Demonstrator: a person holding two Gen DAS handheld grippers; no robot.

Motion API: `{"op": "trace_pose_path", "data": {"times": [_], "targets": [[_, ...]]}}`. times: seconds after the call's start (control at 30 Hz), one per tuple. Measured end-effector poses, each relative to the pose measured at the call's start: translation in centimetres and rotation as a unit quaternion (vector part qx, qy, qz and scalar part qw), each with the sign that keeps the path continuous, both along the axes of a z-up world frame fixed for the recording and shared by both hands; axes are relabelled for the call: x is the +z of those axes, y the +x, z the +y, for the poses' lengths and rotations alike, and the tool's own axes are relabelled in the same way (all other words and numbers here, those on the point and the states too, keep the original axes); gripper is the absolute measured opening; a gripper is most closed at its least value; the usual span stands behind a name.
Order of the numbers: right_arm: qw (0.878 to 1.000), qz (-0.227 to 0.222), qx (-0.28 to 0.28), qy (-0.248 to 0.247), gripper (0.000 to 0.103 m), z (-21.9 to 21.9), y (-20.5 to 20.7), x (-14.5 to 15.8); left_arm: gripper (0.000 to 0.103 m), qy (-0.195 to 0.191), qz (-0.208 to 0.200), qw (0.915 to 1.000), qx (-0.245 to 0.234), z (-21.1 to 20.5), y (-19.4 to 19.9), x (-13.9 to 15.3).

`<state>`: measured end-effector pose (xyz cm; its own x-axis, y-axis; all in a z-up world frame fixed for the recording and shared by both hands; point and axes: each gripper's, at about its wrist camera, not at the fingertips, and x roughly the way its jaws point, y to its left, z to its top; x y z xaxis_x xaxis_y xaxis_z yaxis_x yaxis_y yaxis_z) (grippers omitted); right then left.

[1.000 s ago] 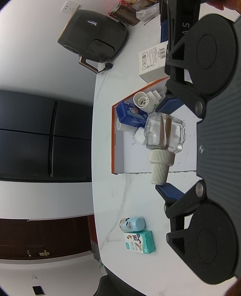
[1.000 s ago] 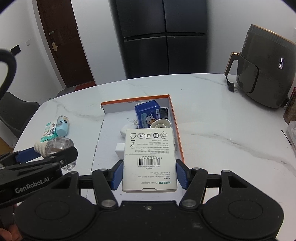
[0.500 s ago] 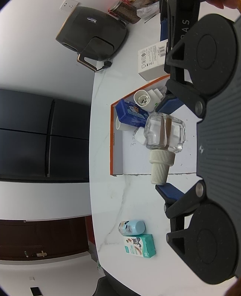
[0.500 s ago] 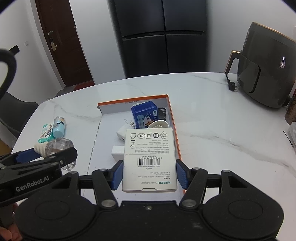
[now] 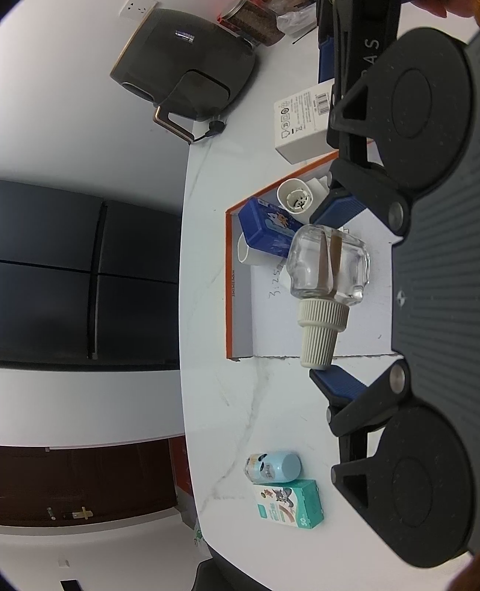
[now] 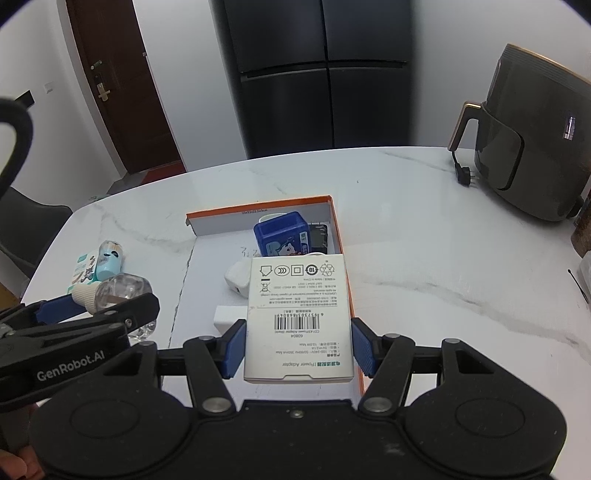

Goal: Organize rigid objects
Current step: 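Carry the glass bottle and white product box toward the orange-rimmed tray, then lower the white box into the tray with the right tool while the left tool releases the bottle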

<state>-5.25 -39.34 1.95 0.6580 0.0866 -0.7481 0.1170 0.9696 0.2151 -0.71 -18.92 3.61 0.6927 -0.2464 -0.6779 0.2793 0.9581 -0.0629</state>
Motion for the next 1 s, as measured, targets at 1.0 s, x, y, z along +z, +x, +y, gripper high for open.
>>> {"op": "trace_pose_path", "data": {"times": [1.0], "targets": [[1.0, 0.021, 0.01, -0.005, 0.071, -0.3, 4.9, -2.1, 0.082, 0.005, 0.025, 0.9997, 0.003, -1.0, 3.8, -2.2]]}}
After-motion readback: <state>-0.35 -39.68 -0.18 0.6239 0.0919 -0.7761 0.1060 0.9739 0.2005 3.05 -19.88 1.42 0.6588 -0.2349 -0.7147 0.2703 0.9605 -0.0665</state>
